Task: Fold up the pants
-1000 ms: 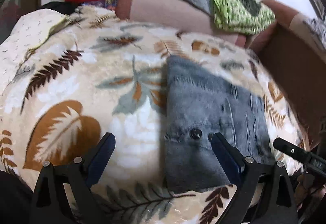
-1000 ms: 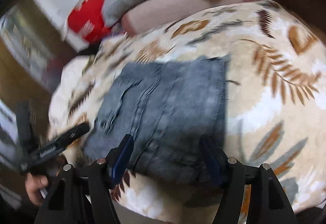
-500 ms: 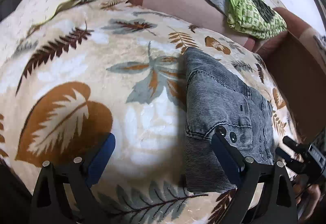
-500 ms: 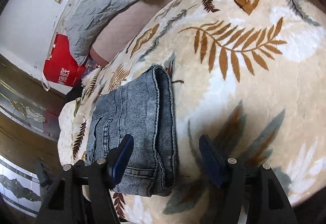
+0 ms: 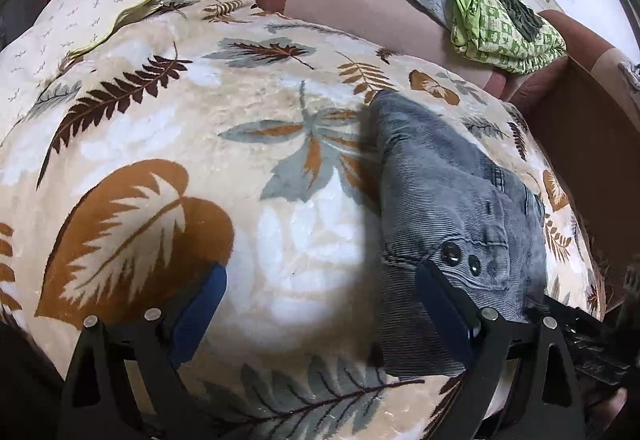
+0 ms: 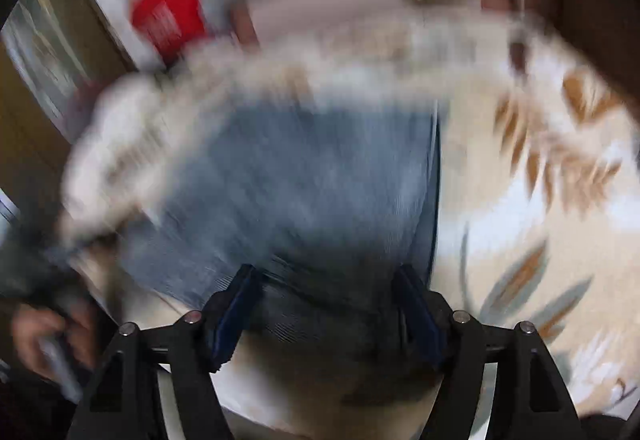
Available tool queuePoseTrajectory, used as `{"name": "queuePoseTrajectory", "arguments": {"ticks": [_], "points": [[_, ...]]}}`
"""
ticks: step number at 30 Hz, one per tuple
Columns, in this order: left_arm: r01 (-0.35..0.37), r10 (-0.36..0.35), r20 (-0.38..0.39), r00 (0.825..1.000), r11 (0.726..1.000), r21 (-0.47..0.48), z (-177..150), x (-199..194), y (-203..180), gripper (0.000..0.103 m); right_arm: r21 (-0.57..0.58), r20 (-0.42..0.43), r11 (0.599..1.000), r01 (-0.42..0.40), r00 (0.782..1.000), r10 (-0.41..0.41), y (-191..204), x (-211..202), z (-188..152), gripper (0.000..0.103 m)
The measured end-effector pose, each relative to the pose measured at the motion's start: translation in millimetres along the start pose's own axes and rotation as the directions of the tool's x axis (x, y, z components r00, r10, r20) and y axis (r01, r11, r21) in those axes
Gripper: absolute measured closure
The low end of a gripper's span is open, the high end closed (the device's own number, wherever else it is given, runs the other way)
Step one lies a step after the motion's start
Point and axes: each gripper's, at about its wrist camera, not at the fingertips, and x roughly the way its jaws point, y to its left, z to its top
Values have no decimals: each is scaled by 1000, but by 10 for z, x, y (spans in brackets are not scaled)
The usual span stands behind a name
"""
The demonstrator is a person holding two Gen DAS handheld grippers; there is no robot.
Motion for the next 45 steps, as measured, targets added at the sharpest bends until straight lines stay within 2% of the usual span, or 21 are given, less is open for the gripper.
{"name": "queuePoseTrajectory", "arguments": {"ticks": [2,4,8,10,13,15,18,22,27,40,45], "points": [[-1,1,6,1000,1000,-1,-4,-16,14,8,-5,41,1000,-3,999,3,35,-105,15,28],[0,1,13,1000,1000,-8,-2,-26,26,8,16,87,999,-40,995,39,6,-217,39,28],[9,-9,23,1000,1000,-20,13,-48,38,8,147,160,985,-95,984,71,-266,-373,49,28],[19,-18,23,1000,999,-27,22,-48,37,8,234,170,965,-119,982,80,-436,-372,41,28],[34,-33,14,999,999,-36,13,-22,42,8,371,171,913,-172,978,115,-702,-311,-10,28],[27,-27,7,1000,999,-34,0,8,42,8,405,169,898,-172,979,111,-797,-287,-21,28],[22,-22,4,1000,999,-33,-15,34,39,8,399,171,905,-150,981,88,-812,-296,-15,28],[10,-9,11,1000,1000,-22,-13,26,27,8,360,168,930,-73,986,13,-748,-323,36,28],[2,-1,13,1000,1000,-14,-16,14,19,8,344,172,939,-26,985,-35,-726,-360,38,28],[9,-9,21,1000,1000,-5,-10,-29,13,8,324,152,946,26,985,-80,-708,-343,25,28],[-13,13,26,1000,1000,17,-4,-34,-30,8,333,158,943,20,984,-77,-724,-362,13,28]]}}
